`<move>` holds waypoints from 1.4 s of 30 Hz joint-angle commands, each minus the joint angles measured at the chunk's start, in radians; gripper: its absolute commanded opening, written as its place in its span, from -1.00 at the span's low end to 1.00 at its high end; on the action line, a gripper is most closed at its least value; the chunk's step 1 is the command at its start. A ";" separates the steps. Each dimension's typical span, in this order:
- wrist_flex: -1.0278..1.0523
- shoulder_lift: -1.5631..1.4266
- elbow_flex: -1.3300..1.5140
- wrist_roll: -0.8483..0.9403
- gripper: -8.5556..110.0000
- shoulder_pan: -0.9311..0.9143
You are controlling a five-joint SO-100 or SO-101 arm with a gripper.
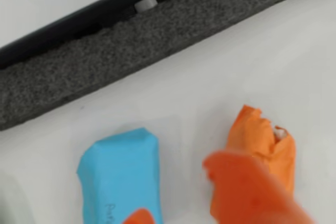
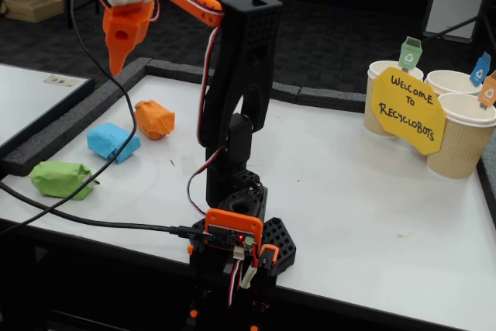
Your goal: Sort rubbish by color.
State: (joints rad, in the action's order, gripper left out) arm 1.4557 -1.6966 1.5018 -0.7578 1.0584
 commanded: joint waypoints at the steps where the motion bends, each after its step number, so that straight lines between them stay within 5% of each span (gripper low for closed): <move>1: 0.035 -0.034 -0.032 -0.020 -0.61 -0.012; 15: 0.035 -0.034 -0.011 -0.377 -0.49 -0.009; 32: -0.141 0.120 0.071 -0.382 -0.41 -0.012; 42: -0.222 0.163 0.037 -0.371 -0.43 -0.164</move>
State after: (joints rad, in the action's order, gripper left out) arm 1.2747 -1.5094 1.6061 -1.1244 0.9649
